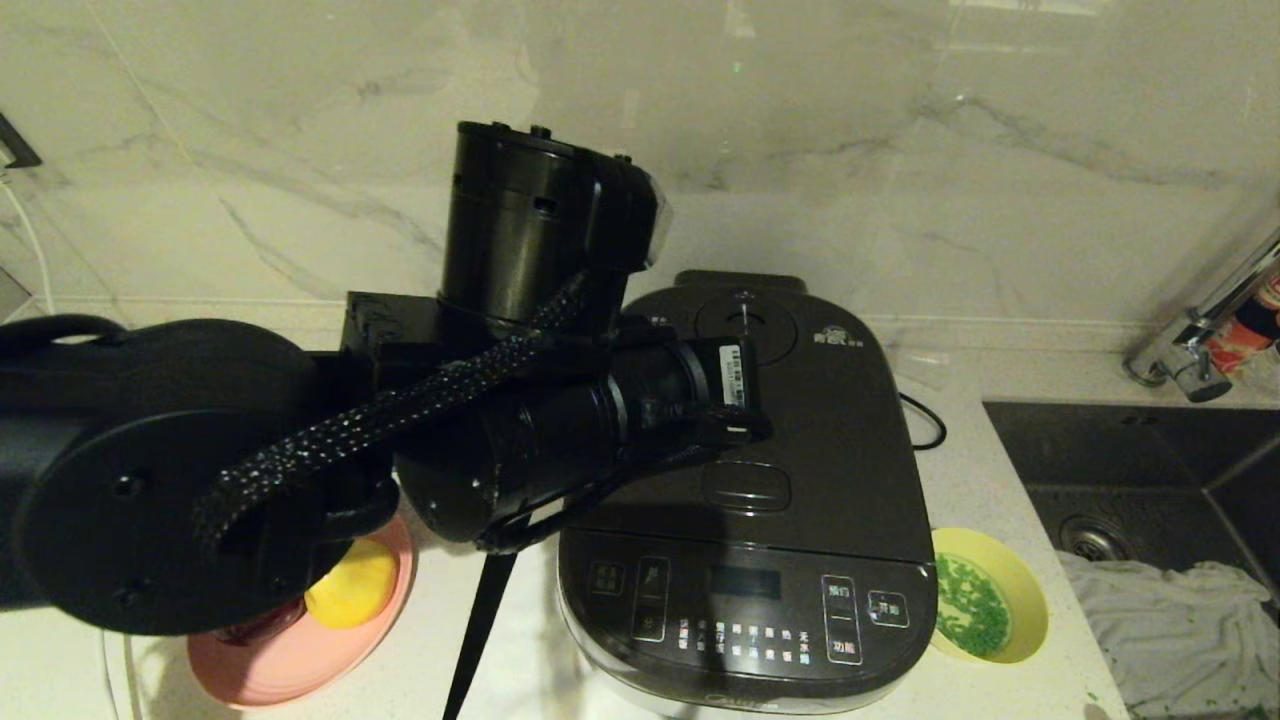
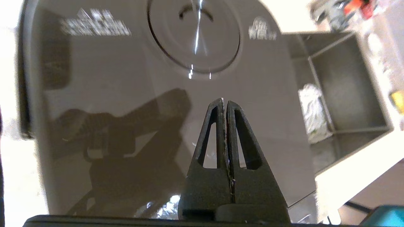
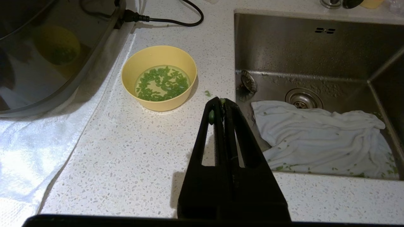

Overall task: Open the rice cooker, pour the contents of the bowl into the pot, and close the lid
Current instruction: Open the rice cooker

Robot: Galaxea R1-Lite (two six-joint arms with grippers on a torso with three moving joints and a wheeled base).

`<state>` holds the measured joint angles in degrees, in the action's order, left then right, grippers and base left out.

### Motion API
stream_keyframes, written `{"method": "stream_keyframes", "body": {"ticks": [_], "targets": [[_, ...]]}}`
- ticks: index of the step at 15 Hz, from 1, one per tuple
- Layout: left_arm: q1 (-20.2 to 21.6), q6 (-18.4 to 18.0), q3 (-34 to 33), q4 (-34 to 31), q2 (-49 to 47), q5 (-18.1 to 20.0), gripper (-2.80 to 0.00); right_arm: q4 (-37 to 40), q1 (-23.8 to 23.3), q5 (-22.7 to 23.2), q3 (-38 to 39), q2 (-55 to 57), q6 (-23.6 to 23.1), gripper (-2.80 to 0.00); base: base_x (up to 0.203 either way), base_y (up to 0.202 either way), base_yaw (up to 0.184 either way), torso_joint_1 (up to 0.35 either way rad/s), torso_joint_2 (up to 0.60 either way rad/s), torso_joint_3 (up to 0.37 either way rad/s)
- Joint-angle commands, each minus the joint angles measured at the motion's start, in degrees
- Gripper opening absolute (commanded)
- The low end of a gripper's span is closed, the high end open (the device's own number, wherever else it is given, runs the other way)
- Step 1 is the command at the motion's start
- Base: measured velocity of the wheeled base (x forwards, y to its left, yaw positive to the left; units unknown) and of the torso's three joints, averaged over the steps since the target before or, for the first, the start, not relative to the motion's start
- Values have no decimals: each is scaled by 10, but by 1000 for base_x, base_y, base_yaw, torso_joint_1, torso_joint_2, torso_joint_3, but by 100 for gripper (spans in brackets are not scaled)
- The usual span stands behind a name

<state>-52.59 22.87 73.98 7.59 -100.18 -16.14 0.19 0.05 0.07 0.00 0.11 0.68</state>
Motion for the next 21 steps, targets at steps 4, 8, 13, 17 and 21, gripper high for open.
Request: {"method": "stream_keyframes", "body": {"ticks": [4,8,13,17,21], "targets": [[-4,3,-3,2,-36,-3,-280,1,0,0,1,0,0,-280,0,0,0,0,0,0],[-11,1,-13,30,-34,-31,-280,0,0,0,1,0,0,-280,0,0,0,0,0,0],[-12,2,-21,40,-36,-29,-280,0,0,0,1,0,0,-280,0,0,0,0,0,0],[-20,3,-47,39,-19,-30,-280,1,0,0,1,0,0,-280,0,0,0,0,0,0],[-29,3,-78,42,-5,-39,-280,1,0,0,1,0,0,-280,0,0,0,0,0,0]]}}
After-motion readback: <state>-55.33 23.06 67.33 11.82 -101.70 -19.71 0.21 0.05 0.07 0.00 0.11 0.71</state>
